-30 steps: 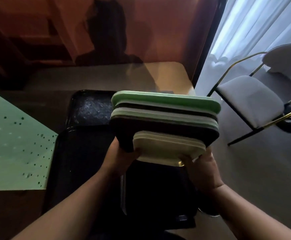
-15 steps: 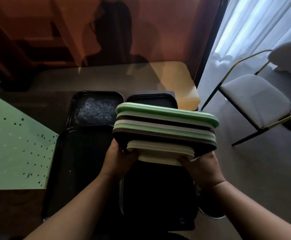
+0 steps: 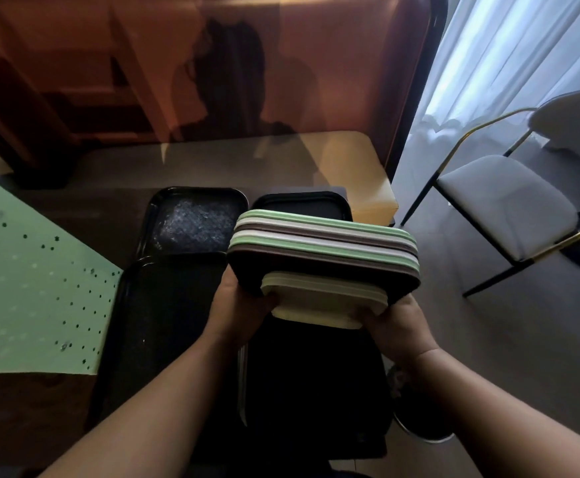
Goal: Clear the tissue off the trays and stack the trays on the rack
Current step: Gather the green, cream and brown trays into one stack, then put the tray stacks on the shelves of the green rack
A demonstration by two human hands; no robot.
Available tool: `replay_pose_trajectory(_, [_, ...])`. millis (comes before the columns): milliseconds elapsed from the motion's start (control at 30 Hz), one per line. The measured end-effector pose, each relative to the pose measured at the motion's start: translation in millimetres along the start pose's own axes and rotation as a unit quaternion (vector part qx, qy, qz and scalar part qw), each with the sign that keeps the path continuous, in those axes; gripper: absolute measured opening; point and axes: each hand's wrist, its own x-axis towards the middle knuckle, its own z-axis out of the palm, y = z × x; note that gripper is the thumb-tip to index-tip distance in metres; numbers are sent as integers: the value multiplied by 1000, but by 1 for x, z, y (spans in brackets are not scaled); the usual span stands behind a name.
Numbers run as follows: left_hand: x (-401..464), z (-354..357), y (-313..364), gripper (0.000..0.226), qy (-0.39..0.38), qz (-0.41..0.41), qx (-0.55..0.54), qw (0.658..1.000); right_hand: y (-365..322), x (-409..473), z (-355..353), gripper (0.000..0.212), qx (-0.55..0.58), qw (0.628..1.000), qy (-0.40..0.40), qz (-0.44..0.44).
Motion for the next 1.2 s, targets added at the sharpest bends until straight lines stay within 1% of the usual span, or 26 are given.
replay_pose_trajectory(67, [8, -2, 6, 76, -1, 6, 0, 1000, -15, 9, -7, 62, 28, 999, -10, 21])
replay_pose_trajectory(133, [15, -5, 23, 72, -3, 13, 11, 1000, -32, 21, -19, 65, 43, 999, -32, -5])
replay_pose_trajectory(200, [22, -12, 43, 66, -11, 15, 11, 1000, -55, 32, -34, 74, 63, 996, -57, -30])
replay_pose_trajectory(233, [25, -15, 57, 61, -16, 15, 8, 1000, -65, 38, -42, 74, 80, 994, -65, -41])
replay_pose_trajectory(300, [34, -23, 87, 51, -25, 10, 5, 1000, -86, 54, -58, 66, 108, 990, -68, -55])
replay_pose_trajectory(367, [38, -31, 120, 45, -19, -11, -26, 999, -108, 67, -72, 60, 169, 982, -72, -48])
replay_pose_trajectory(433, [37, -38, 154, 40, -15, -46, -82, 995, -132, 77, -85, 63, 214, 973, -77, -41])
replay_pose_trajectory(467, [37, -41, 169, 36, -12, -49, -97, 994, -146, 81, -91, 64, 224, 971, -73, -33])
replay_pose_trajectory(500, [37, -44, 184, 34, -2, -46, -89, 995, -161, 84, -94, 65, 231, 970, -69, -23])
replay_pose_trajectory(533, [37, -46, 200, 37, 13, -44, -78, 996, -176, 86, -98, 66, 236, 969, -67, -5])
replay_pose_trajectory(600, [33, -52, 231, 65, 58, -53, -60, 995, -203, 89, -104, 67, 267, 960, -76, 34])
replay_pose_trajectory(633, [30, -58, 247, 71, 64, -60, -52, 995, -217, 92, -108, 65, 296, 950, -80, 52])
replay_pose_trajectory(700, [22, -73, 280, 60, 45, -75, -11, 996, -247, 93, -119, 60, 323, 941, -89, 57])
replay_pose_trajectory(767, [12, -91, 312, 54, 19, -77, 20, 997, -279, 95, -130, 63, 321, 940, -112, 22])
replay_pose_trajectory(833, [3, -115, 340, 41, 1, -73, 21, 997, -315, 91, -143, 51, 335, 933, -134, -2])
replay_pose_trajectory(900, [-5, -140, 364, 44, -4, -85, 22, 996, -356, 80, -156, 36, 332, 932, -142, -27])
replay_pose_trajectory(933, [-10, -154, 376, 45, -3, -84, 31, 996, -375, 72, -160, 33, 324, 934, -149, -39])
replay_pose_trajectory(967, [-14, -168, 388, 44, -3, -77, 41, 996, -393, 63, -162, 32, 316, 936, -151, -48])
replay_pose_trajectory(1000, [-18, -184, 400, 44, 7, -67, 55, 996, -410, 55, -162, 32, 309, 939, -143, -56])
replay_pose_trajectory(1067, [-29, -216, 424, 44, 0, -55, 87, 995, -446, 41, -156, 31, 310, 940, -120, -73])
replay_pose_trajectory(1133, [-38, -256, 443, 41, 13, -27, 115, 993, -480, 27, -142, 33, 311, 941, -102, -84])
replay_pose_trajectory(1200, [-49, -297, 457, 46, 15, -12, 158, 987, -513, 13, -121, 33, 317, 939, -99, -85])
